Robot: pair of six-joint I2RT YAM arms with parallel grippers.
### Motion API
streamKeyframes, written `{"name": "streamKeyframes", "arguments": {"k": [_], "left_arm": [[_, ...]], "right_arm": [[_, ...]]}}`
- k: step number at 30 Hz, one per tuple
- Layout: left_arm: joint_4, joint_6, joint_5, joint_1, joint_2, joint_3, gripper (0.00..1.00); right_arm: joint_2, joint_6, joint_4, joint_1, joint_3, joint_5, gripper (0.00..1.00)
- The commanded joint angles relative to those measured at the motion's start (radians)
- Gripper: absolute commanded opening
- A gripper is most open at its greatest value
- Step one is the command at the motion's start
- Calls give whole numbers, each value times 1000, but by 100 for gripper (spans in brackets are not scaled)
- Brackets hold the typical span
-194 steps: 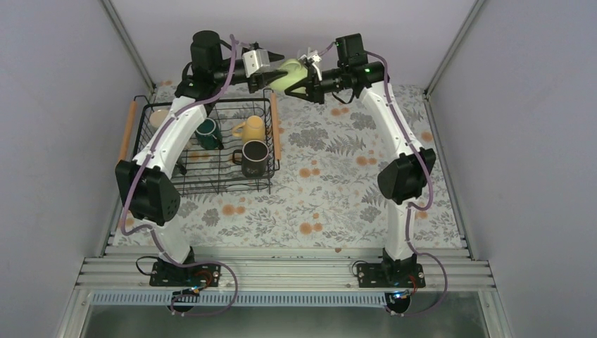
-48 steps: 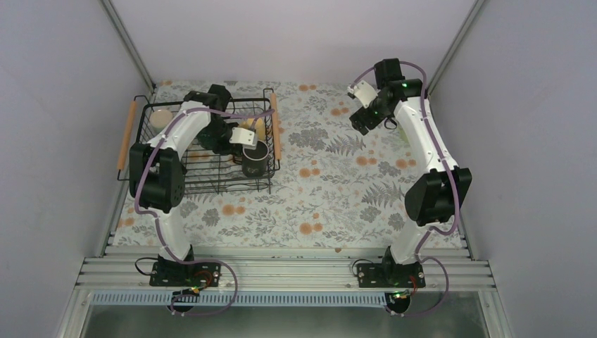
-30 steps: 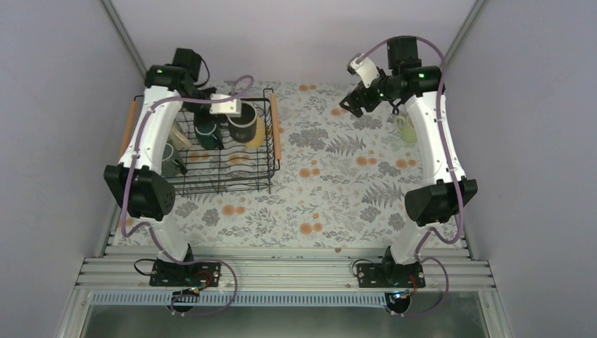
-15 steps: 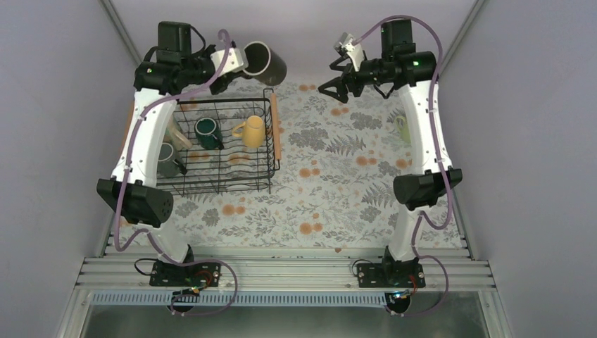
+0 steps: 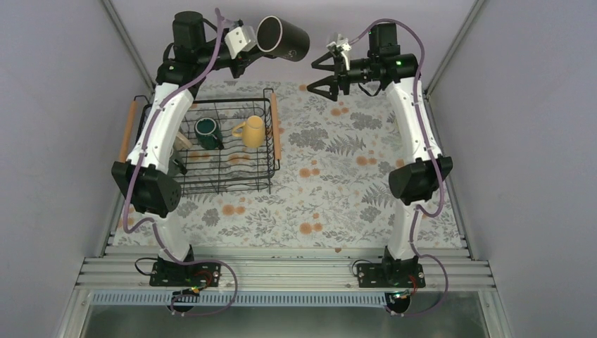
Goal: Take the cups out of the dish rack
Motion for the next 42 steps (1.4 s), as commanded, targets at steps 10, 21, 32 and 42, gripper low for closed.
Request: {"name": "streamKeyframes", "arguments": {"k": [10,21,32,42], "left_arm": [[440,-329,257,-5,48,-23,3],[551,-415,299,-42,103,-33,2],[538,-415,326,-86,205,39,2],[555,-449,373,-99,219,59,2]], "right_arm": [[-64,537,884,-92,-280,-438,97],[2,741,1119,-82,-238,-436,95],[-45,812,1187,-55,-295,-466,81],[-81,856,1215,-33,-335,-456,28]]}}
